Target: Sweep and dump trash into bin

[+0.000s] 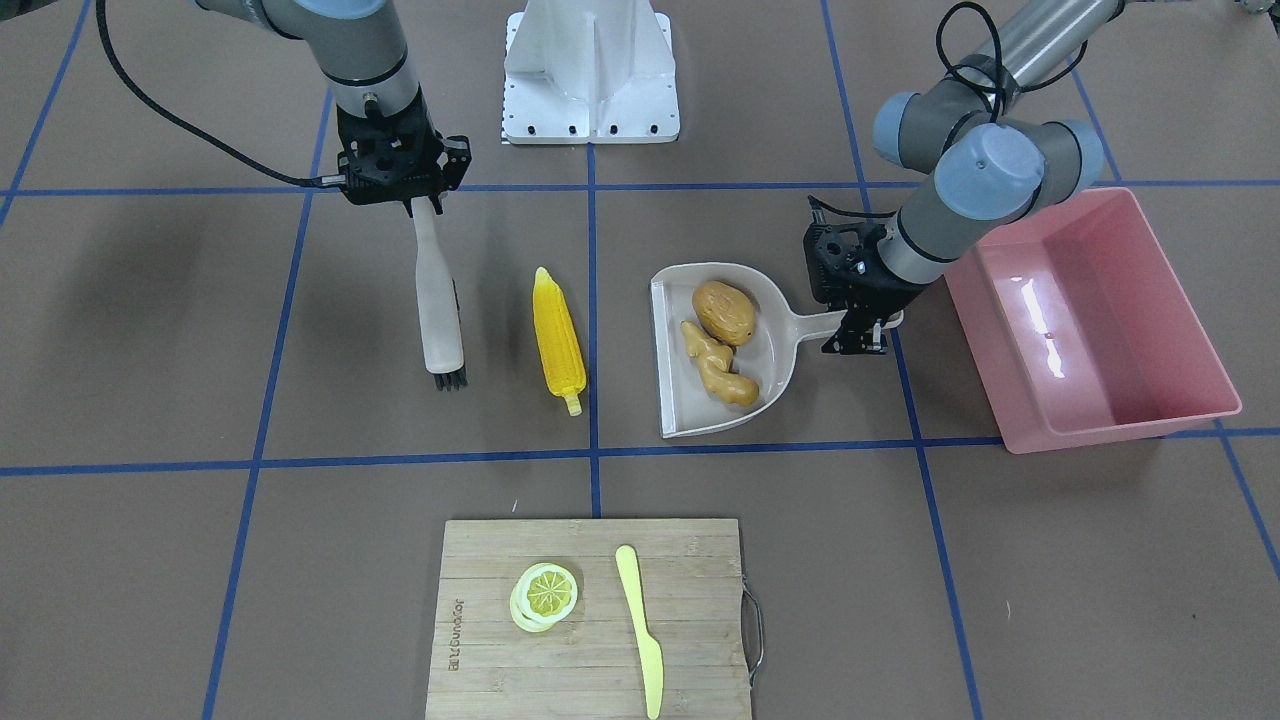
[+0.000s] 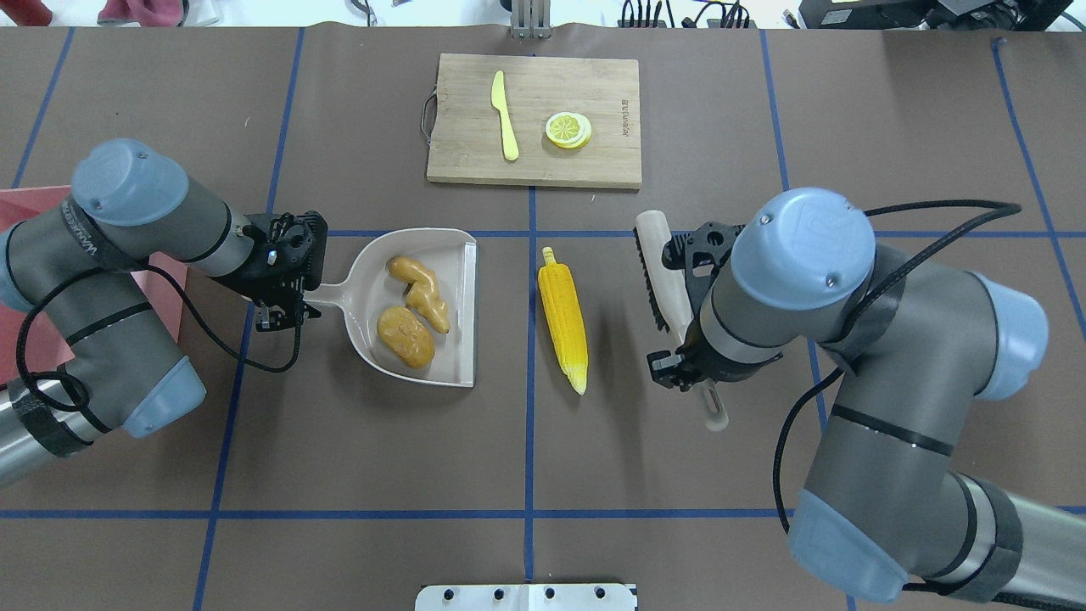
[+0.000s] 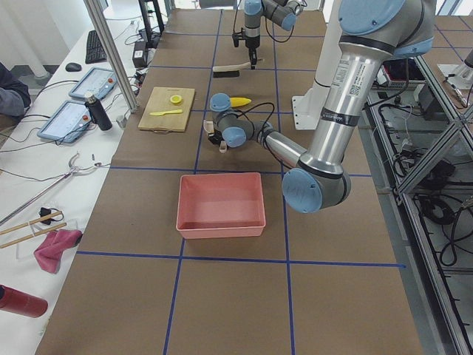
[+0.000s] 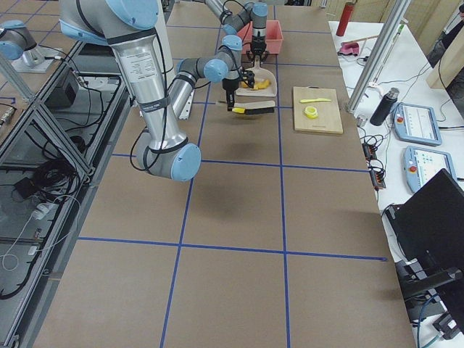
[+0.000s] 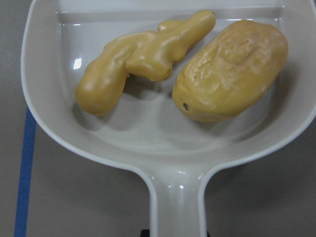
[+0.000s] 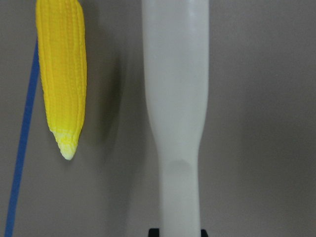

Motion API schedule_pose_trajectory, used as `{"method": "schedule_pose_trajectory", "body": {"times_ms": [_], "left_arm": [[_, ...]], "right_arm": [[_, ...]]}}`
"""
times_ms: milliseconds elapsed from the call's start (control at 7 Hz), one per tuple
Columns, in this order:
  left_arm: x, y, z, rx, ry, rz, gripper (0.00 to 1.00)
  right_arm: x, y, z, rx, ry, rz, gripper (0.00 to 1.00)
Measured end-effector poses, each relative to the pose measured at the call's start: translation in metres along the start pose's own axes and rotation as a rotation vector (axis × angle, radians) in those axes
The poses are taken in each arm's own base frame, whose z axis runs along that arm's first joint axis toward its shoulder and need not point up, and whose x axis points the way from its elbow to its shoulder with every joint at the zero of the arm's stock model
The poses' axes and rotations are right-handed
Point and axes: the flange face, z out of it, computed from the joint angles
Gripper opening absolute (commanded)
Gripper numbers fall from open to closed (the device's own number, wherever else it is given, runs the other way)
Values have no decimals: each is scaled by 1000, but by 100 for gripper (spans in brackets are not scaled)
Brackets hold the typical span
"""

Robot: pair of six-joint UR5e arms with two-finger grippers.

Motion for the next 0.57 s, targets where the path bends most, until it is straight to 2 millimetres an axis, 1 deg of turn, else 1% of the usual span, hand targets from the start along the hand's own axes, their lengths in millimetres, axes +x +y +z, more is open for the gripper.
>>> {"method": "schedule_pose_trajectory", "body": {"times_ms": [143,286,429,571], "left_arm": [[0,0,1,-1,1,3,23],[0,1,1,-2,1,4,16],[0,1,2,0,1,4,16],[0,1,2,4,-1,2,16]], "right_arm": [[-5,13,18,-28,62,-13,0],[-7,21,31,-59,128,-12,0],[-10,22,41,-80,175,-6,0],[-19,15,51,-89,201,2,0]]}}
